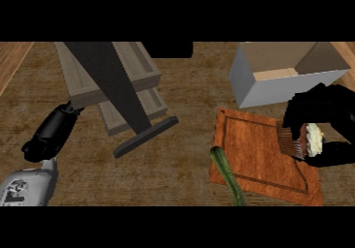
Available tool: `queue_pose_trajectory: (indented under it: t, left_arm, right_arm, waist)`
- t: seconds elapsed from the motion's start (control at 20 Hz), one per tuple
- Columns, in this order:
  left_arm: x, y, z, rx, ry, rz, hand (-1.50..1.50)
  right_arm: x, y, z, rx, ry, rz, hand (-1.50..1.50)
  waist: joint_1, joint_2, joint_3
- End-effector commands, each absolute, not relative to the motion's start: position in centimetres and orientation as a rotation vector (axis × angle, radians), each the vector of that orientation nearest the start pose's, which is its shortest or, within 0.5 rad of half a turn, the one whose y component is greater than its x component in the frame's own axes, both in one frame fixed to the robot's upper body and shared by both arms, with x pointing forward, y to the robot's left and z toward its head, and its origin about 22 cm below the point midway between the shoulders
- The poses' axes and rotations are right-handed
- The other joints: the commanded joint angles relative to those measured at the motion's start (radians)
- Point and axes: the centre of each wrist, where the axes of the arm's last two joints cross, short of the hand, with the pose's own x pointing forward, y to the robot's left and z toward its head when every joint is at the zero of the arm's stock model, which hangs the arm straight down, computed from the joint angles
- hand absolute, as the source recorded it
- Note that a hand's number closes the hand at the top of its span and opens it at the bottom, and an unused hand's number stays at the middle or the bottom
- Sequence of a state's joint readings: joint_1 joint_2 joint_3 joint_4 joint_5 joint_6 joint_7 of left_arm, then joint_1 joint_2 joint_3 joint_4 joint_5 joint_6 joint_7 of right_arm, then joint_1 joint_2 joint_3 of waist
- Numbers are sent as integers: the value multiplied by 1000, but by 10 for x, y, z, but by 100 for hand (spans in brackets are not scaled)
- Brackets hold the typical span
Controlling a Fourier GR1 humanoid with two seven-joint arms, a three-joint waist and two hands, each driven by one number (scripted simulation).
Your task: Pick the cupcake from the cutting board and place it in the cardboard box
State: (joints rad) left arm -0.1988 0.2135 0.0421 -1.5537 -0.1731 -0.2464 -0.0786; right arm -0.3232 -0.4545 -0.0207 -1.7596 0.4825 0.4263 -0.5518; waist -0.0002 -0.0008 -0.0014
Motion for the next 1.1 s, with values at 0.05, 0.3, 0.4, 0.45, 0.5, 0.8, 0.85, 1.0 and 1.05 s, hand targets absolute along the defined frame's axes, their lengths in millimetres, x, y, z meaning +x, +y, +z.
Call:
queue_pose_trajectory:
  t: [0.05, 0.3, 0.4, 0.45, 0.5, 0.8, 0.85, 1.0, 1.05]
  left_arm:
    - [297, 272, 55, 106, -1740, -537, 0]
    - [303, 271, 74, 94, -1758, -542, 0]
    - [297, 275, 70, 69, -1765, -557, 0]
    - [297, 263, 73, 59, -1771, -560, 0]
    - [295, 261, 82, 67, -1767, -572, 0]
    - [304, 235, 75, 54, -1776, -568, 0]
    - [304, 244, 74, 66, -1790, -574, 0]
    - [306, 265, 74, 79, -1774, -571, 0]
    - [300, 248, 71, 24, -1776, -598, 0]
  right_arm:
    - [323, -274, 199, -296, -2109, 1199, 150]
    - [378, -309, 199, -464, -2077, 1234, 150]
    - [396, -308, 215, -508, -1997, 1312, 150]
    - [402, -295, 199, -502, -1955, 1367, 150]
    - [404, -309, 213, -536, -1904, 1415, 150]
    - [427, -326, 197, -471, -1635, 1598, 150]
    - [432, -327, 201, -482, -1614, 1602, 150]
    - [433, -328, 168, -464, -1508, 1730, 150]
    - [434, -335, 161, -517, -1459, 1736, 150]
  waist:
    - [7, 3, 0]
    - [25, 9, 2]
    - [42, 13, 1]
    - [40, 11, 2]
    - [53, 13, 2]
    - [56, 20, 2]
    - [62, 22, 2]
    - [55, 22, 2]
    - [79, 30, 3]
